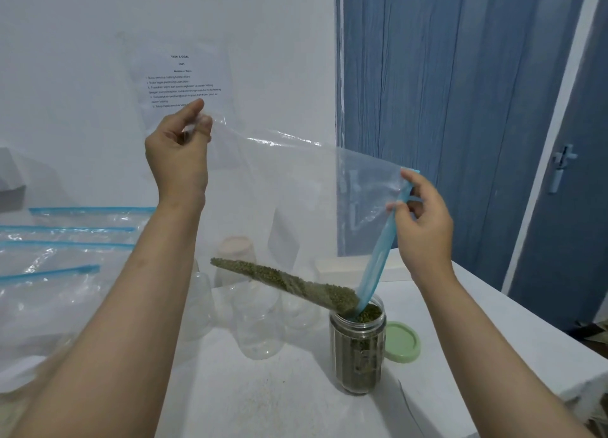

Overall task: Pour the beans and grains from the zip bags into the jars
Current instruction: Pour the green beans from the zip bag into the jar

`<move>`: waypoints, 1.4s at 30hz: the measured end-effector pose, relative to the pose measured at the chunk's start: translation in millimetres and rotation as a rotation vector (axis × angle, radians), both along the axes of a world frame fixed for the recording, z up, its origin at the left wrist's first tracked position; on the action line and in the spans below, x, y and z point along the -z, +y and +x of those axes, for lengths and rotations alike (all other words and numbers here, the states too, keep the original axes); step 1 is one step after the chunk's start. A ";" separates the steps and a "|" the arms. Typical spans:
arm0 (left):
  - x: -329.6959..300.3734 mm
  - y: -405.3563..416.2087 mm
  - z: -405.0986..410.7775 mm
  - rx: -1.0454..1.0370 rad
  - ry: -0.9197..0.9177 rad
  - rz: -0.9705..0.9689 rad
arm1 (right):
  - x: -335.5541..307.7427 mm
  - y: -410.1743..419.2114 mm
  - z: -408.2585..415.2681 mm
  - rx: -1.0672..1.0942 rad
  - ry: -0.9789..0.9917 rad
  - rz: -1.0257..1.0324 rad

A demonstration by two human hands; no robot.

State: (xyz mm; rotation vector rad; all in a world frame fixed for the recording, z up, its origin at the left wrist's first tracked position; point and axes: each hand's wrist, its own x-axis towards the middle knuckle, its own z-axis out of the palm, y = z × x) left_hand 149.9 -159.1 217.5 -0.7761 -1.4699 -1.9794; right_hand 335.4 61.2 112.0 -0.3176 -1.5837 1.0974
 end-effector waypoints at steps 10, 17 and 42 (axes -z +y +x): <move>1.2 -0.3 -0.1 -0.013 0.016 -0.002 | 1.7 1.4 -5.6 0.002 -0.026 0.024; 3.1 -4.0 -6.8 -0.029 0.030 0.002 | 1.2 1.0 -10.4 0.000 -0.036 0.020; 28.7 -54.6 -18.5 -0.184 0.016 0.056 | -10.3 -24.6 -28.4 -0.133 -0.141 0.056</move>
